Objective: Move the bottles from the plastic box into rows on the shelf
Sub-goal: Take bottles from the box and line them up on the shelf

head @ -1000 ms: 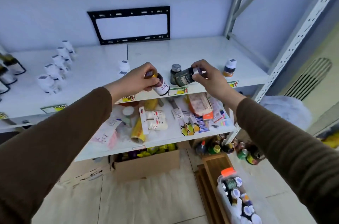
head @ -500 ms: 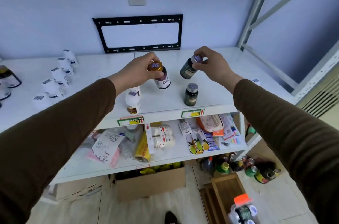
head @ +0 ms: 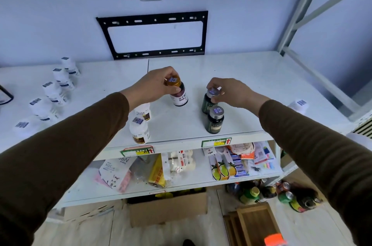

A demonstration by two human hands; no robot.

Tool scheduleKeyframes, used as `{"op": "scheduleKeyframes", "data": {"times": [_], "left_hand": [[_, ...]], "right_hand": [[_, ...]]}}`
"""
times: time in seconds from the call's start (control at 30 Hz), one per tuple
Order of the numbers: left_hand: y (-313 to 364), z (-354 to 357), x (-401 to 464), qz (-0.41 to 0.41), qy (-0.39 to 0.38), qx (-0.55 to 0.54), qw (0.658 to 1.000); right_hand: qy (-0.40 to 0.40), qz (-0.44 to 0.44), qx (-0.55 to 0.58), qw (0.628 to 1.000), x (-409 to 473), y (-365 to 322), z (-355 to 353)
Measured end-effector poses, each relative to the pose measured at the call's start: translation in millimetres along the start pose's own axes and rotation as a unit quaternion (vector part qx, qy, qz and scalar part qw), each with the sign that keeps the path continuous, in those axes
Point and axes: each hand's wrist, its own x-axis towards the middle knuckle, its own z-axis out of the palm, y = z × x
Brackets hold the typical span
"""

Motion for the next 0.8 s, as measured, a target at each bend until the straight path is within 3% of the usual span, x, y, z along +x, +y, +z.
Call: {"op": "scheduleKeyframes", "data": {"times": [0.2, 0.5, 0.8], "left_hand": [[-6.7, -7.6, 13.2, 0.001, -0.013, -0.004, 1.000], [-21.0, -36.7, 22.0, 0.019, -0.012, 0.002, 1.000], [-53.4, -88.5, 6.7, 0.011, 0.028, -0.001, 1.000]], "right_hand": [[-0.004, 0.012, -0.025, 1.000, 3.7, 2.1, 4.8], [-0.004, 0.027, 0.030, 0.999, 15.2, -21.8, -11.2], [-0.006, -0.067, -0.039, 0.997, 51.5, -91.7, -3.9]]}}
